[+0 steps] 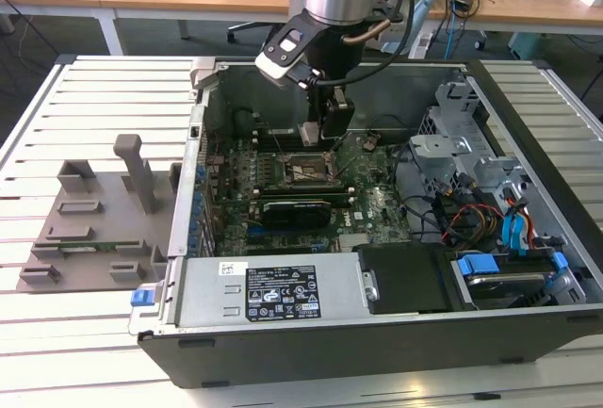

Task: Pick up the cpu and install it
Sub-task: 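Place the cpu into insertion slot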

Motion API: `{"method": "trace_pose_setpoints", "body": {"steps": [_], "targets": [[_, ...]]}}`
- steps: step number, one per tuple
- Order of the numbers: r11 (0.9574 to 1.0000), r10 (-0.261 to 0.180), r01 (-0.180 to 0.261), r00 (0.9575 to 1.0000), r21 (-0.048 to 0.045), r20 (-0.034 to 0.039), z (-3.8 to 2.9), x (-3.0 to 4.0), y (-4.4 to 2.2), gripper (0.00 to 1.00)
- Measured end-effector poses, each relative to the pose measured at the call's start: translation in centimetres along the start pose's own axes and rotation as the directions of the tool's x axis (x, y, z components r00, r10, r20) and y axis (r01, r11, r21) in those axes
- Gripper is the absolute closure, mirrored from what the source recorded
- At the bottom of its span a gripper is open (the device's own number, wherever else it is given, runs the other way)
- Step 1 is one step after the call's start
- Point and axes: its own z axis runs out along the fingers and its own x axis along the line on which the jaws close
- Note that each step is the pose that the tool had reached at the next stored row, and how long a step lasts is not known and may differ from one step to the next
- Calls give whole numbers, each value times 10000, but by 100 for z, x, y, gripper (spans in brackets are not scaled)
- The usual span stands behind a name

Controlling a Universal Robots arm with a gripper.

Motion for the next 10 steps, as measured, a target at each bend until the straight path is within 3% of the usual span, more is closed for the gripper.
{"method": "trace_pose_setpoints", "body": {"steps": [10], "targets": [[10000, -1, 1, 10000, -1, 0, 30, 85, 30, 45]]}}
